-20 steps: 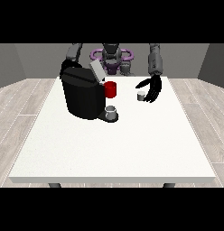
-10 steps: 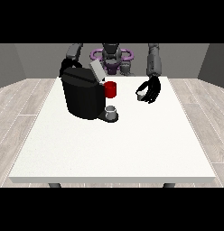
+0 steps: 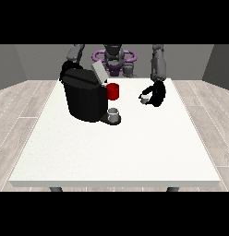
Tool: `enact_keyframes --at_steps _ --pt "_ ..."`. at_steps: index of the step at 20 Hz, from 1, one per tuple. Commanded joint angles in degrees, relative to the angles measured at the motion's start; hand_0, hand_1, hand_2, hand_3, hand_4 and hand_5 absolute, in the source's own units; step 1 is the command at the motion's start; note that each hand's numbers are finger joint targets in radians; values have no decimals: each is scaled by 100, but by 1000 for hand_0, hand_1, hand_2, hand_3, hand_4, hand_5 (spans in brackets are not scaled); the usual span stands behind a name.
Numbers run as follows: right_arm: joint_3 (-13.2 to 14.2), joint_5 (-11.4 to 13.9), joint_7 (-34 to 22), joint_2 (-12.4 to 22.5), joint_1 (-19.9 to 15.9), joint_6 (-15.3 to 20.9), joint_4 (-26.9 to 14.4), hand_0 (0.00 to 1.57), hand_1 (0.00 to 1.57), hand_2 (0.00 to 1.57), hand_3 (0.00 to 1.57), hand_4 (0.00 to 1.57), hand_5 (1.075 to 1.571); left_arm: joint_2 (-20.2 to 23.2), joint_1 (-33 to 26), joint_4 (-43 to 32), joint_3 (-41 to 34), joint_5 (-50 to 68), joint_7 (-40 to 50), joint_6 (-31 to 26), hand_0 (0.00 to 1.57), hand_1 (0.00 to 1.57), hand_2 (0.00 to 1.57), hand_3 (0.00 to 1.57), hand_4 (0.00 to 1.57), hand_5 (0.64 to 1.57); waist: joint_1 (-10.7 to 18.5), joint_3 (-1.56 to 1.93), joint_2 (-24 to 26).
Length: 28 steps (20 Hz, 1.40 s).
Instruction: Insert the coffee pod into the coffee machine and close the lid
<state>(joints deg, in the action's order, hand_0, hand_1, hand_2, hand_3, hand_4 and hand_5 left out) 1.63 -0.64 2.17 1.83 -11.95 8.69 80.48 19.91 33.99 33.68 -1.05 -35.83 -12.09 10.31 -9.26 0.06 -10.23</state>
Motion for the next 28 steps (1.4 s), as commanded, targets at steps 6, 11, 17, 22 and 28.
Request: enact_keyframes --at_steps 6,11,17,22,28 --pt "129 -43 -102 -153 -112 250 -363 0 0 0 0 505 1571 -124 359 229 98 -35 -438 -459 1477 1477 1470 1410 632 1571 203 -7 283" --pt "356 -298 137 111 0 -190 -783 0 0 0 0 507 1571 -196 639 560 246 -86 -119 -1000 1323 1323 1383 1352 581 1571 263 -4 641" --pt "210 -229 392 99 -79 -268 -780 0 0 0 0 497 1571 84 1217 641 -2 28 -74 -1429 1235 1235 1323 1291 571 1571 60 -6 449" --pt "-239 -78 -112 -172 -148 -142 -195 0 0 0 0 495 1571 387 1556 399 -314 89 -86 -1451 1235 1235 1323 1291 571 1571 -394 -10 380" --pt "-110 37 399 -174 -118 1 -628 0 0 0 0 494 1571 431 2187 677 -332 115 272 -1927 1011 1011 1199 1224 543 1571 -231 -5 322"
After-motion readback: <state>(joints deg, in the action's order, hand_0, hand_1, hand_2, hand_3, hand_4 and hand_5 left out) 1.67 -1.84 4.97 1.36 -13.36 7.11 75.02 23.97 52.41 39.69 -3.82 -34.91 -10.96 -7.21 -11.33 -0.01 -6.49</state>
